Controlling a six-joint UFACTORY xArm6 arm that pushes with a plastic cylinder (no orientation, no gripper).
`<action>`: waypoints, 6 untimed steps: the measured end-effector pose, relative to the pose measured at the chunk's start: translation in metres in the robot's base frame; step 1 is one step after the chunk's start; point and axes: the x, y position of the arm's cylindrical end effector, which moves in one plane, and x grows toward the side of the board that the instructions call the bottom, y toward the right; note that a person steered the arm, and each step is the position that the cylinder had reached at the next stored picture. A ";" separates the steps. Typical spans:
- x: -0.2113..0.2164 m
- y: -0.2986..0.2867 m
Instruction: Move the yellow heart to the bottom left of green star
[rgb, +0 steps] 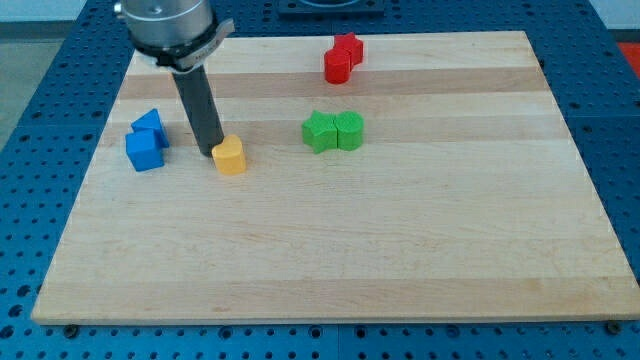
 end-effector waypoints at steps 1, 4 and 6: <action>0.017 0.000; 0.027 0.008; 0.016 0.041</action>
